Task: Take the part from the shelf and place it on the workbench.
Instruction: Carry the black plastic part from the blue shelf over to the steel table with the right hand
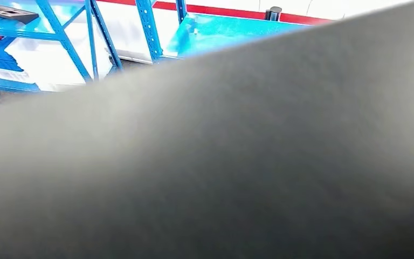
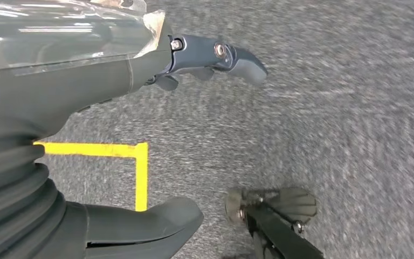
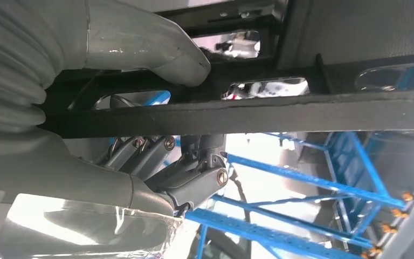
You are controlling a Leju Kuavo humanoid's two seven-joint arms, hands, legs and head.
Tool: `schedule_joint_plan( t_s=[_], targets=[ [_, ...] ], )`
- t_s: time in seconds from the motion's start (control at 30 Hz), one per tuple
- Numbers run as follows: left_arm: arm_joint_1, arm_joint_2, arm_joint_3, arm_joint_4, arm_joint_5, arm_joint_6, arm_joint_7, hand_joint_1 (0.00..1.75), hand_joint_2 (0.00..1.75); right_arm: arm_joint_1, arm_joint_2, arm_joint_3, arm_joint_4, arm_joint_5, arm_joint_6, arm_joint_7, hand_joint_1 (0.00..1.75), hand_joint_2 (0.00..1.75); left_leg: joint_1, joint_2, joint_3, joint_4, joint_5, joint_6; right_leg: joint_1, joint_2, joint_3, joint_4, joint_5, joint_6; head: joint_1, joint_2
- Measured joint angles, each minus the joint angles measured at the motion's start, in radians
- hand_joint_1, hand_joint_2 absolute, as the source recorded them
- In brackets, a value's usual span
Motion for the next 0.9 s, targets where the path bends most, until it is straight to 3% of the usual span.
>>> schedule_joint_plan(
  t_s=[0.03,0.1,0.13,0.17,0.2,0.27,0.33,0.4,0.47,0.53,0.6,0.63,0.67,0.7,0.77,0.83,0.9],
  targets=[
    [-0.001,0.0,0.0,0.0,0.0,0.001,0.0,0.0,1.75,0.001,-0.001,0.0,0.0,-0.001,-0.001,-0.003,1.75,1.75,-0.001,0.03,-0.026,0.058,-0.035,-0.002,0.002,-0.013,-0.001,0.0,0.001,-0.003,-0.004,0.0],
    [-0.004,0.002,-0.001,0.0,0.0,0.001,0.0,0.0,1.75,0.004,-0.005,-0.001,0.0,-0.001,-0.003,-0.007,1.75,1.75,-0.001,0.058,-0.08,0.189,-0.096,-0.006,0.009,-0.039,-0.003,0.001,0.001,-0.006,-0.007,0.0],
    [-0.003,0.002,-0.001,0.0,0.0,-0.004,0.0,0.0,1.75,0.005,-0.006,-0.002,0.0,-0.002,-0.004,-0.01,1.75,1.75,-0.001,0.062,-0.092,0.224,-0.106,-0.007,0.011,-0.053,-0.004,0.001,0.001,-0.006,-0.007,0.0],
    [-0.003,0.002,-0.001,0.0,0.001,-0.013,0.0,0.0,1.75,0.005,-0.008,-0.003,0.0,-0.004,-0.006,-0.013,1.75,1.75,-0.001,0.065,-0.084,0.221,-0.099,-0.006,0.013,-0.065,-0.004,0.001,0.001,-0.006,-0.007,0.0],
    [-0.002,0.002,-0.001,0.0,0.002,-0.024,0.0,0.0,1.75,0.005,-0.008,-0.004,0.0,-0.006,-0.006,-0.016,1.75,1.75,-0.001,0.071,-0.056,0.178,-0.076,-0.004,0.013,-0.077,-0.004,0.001,0.0,-0.006,-0.007,0.0],
    [-0.002,0.004,-0.001,0.0,0.006,-0.046,0.0,0.0,1.75,0.005,-0.01,-0.006,-0.001,-0.01,-0.007,-0.022,1.75,1.75,-0.005,0.107,0.027,0.04,-0.029,0.004,0.019,-0.097,-0.002,0.001,-0.002,-0.006,-0.008,0.0],
    [-0.003,0.005,-0.001,0.0,0.009,-0.054,-0.001,0.0,1.75,0.004,-0.011,-0.009,-0.002,-0.012,-0.007,-0.026,1.75,1.75,-0.013,0.132,0.068,-0.037,-0.015,0.017,0.028,-0.113,-0.002,0.002,-0.004,-0.002,-0.007,0.0],
    [-0.002,0.006,-0.001,0.0,0.011,-0.059,-0.004,0.0,1.75,0.003,-0.012,-0.013,-0.004,-0.013,-0.009,-0.027,1.75,1.75,-0.019,0.117,0.065,-0.044,-0.015,0.031,0.032,-0.129,-0.001,-0.001,-0.005,0.004,-0.006,0.0],
    [0.001,0.006,-0.001,0.0,0.015,-0.063,-0.01,0.0,1.75,0.004,-0.012,-0.018,-0.007,-0.013,-0.014,-0.028,1.75,1.75,-0.016,0.099,0.068,-0.052,-0.007,0.045,0.03,-0.113,-0.006,0.012,-0.018,0.01,-0.005,0.0],
    [0.001,0.006,-0.001,0.0,0.017,-0.065,-0.015,0.0,1.75,0.01,-0.012,-0.024,-0.012,-0.012,-0.019,-0.028,1.75,1.75,-0.011,0.08,0.071,-0.059,0.001,0.057,0.027,-0.065,-0.044,0.099,-0.064,0.006,-0.004,0.0],
    [0.0,0.007,-0.001,0.0,0.018,-0.065,-0.018,0.0,1.75,0.02,-0.013,-0.029,-0.015,-0.01,-0.022,-0.028,1.75,1.75,-0.011,0.056,0.067,-0.058,0.005,0.063,0.026,-0.035,-0.11,0.241,-0.121,0.0,-0.003,0.0],
    [0.001,0.007,-0.001,0.0,0.018,-0.065,-0.018,0.0,1.75,0.025,-0.013,-0.03,-0.015,-0.009,-0.022,-0.028,1.75,1.75,-0.011,0.043,0.066,-0.058,0.006,0.063,0.026,-0.03,-0.132,0.286,-0.132,0.002,-0.002,0.0],
    [0.002,0.006,-0.001,0.0,0.018,-0.065,-0.018,0.0,1.75,0.029,-0.013,-0.031,-0.016,-0.008,-0.022,-0.028,1.75,1.75,-0.011,0.03,0.065,-0.058,0.007,0.063,0.025,-0.028,-0.137,0.293,-0.126,0.009,-0.002,0.0],
    [0.003,0.006,-0.001,0.0,0.018,-0.065,-0.018,0.0,1.75,0.031,-0.013,-0.031,-0.017,-0.008,-0.022,-0.028,1.75,1.75,-0.011,0.016,0.066,-0.057,0.008,0.062,0.024,-0.025,-0.122,0.258,-0.104,0.019,-0.002,0.0],
    [0.004,0.005,-0.001,0.0,0.018,-0.065,-0.018,0.0,1.75,0.032,-0.013,-0.033,-0.021,-0.006,-0.022,-0.028,1.75,1.75,-0.01,-0.01,0.065,-0.053,0.01,0.057,0.016,0.007,-0.06,0.115,-0.042,0.036,-0.001,0.0],
    [0.004,0.005,-0.001,0.0,0.018,-0.067,-0.019,0.0,1.75,0.033,-0.012,-0.034,-0.027,0.0,-0.022,-0.027,1.75,1.75,-0.013,-0.032,0.059,-0.049,0.012,0.047,0.011,0.037,-0.021,0.022,-0.008,0.033,-0.002,0.0],
    [0.007,0.006,-0.001,0.001,0.018,-0.071,-0.019,0.0,1.75,0.036,-0.011,-0.035,-0.034,0.006,-0.022,-0.023,1.75,1.75,-0.012,-0.051,0.05,-0.05,0.019,0.032,0.014,0.029,-0.017,0.012,0.0,0.017,-0.002,0.0]
  ],
)
